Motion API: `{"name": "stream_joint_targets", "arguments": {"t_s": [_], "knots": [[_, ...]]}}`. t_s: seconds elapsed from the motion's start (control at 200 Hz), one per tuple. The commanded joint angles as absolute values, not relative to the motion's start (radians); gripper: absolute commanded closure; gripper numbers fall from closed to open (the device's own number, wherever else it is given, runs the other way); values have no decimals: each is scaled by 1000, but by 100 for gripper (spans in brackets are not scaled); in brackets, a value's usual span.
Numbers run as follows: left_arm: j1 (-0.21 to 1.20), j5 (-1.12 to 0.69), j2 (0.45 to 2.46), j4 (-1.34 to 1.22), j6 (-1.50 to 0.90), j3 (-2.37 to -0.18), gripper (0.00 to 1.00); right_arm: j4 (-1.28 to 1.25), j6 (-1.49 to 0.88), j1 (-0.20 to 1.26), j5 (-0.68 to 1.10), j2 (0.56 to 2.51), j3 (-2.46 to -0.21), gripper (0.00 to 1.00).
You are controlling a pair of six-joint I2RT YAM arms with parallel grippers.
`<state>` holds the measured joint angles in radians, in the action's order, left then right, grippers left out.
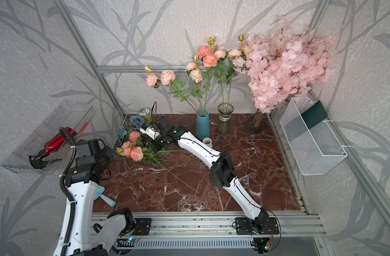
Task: Place the pink flowers into the vase
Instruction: Pick up the flower at the center of the board.
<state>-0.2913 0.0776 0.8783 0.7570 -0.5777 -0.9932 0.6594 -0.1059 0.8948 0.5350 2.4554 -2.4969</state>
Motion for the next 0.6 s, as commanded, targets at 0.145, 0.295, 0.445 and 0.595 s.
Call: {"name": "stream_joint_targets", "arguments": {"t_s": [0.145,0.295,0.445,0.595], "knots": [[-298,101,851,778,-571,-1017,39,395,-354,897,491,2277,-2312,100],[-298,100,847,776,-572,-1017,39,262,-429,891,443,2191,-2196,100],[-298,106,841,777,-573,-1017,39,221,-428,890,387,2144,-2178,100],[-298,103,828,767,-571,-1012,39,200,-426,882,351,2115,-2169,100]]}}
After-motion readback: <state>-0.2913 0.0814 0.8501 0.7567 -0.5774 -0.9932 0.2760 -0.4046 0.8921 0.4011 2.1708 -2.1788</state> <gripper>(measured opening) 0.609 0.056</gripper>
